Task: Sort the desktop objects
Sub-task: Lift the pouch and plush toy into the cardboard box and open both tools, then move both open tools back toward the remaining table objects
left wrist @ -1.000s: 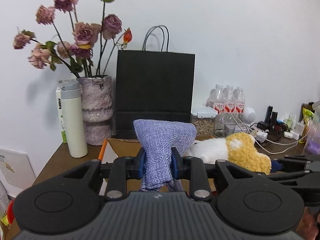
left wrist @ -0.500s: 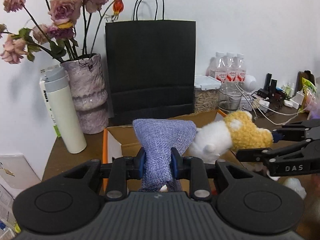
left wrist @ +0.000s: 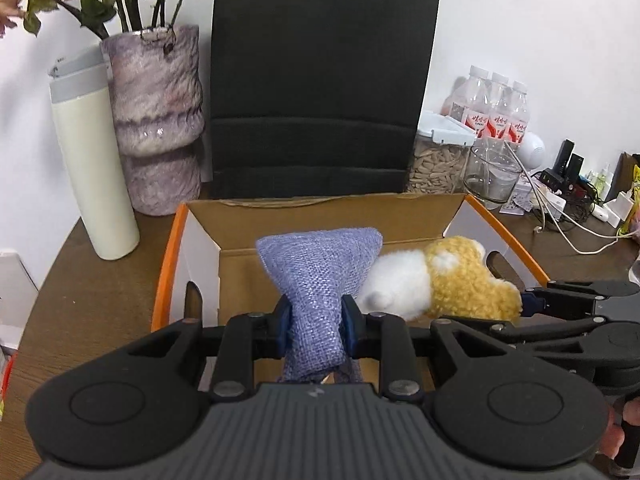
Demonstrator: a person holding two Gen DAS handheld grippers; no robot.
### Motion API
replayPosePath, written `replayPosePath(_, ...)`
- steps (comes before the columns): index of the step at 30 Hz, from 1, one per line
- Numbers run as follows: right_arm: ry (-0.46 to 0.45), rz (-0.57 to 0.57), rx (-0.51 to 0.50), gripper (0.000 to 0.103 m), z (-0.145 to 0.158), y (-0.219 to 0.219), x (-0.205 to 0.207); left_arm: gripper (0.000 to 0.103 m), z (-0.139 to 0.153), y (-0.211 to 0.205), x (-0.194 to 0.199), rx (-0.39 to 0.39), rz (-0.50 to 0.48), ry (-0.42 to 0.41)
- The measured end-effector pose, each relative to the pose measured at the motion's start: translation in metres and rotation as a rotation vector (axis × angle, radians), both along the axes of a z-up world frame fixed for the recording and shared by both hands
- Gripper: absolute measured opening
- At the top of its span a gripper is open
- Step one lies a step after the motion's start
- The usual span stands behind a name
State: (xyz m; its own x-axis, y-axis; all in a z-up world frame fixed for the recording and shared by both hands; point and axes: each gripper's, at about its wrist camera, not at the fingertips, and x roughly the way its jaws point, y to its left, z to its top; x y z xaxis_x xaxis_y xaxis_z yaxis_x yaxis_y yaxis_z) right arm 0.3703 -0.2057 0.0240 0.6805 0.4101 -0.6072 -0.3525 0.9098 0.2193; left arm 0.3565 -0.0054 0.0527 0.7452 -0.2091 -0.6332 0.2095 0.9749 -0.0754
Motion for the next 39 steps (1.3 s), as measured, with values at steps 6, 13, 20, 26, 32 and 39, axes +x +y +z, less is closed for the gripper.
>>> replayPosePath(6,-0.037,0.033,-0.035,0.087,0.006,0.009,-0.011,0.066,0.0,-0.007,-0.01,0.033,0.001,-0.031)
replayPosePath(13,-0.1,0.056,-0.113,0.103,0.021,0.019,-0.032,0.103,0.018,-0.012,-0.035,0.085,0.02,-0.163)
replayPosePath(20,-0.115,0.036,-0.124,0.103,0.034,0.014,-0.052,0.103,0.027,-0.01,-0.057,0.081,0.035,-0.178)
replayPosePath(26,-0.121,0.03,-0.133,0.103,0.043,0.01,-0.075,0.103,0.033,-0.005,-0.081,0.072,0.044,-0.181)
replayPosePath(32,-0.117,0.023,-0.13,0.103,0.047,0.005,-0.106,0.103,0.039,0.001,-0.111,0.065,0.051,-0.19)
replayPosePath(39,-0.124,0.004,-0.123,0.103,0.053,-0.003,-0.142,0.103,0.047,0.006,-0.149,0.06,0.063,-0.209)
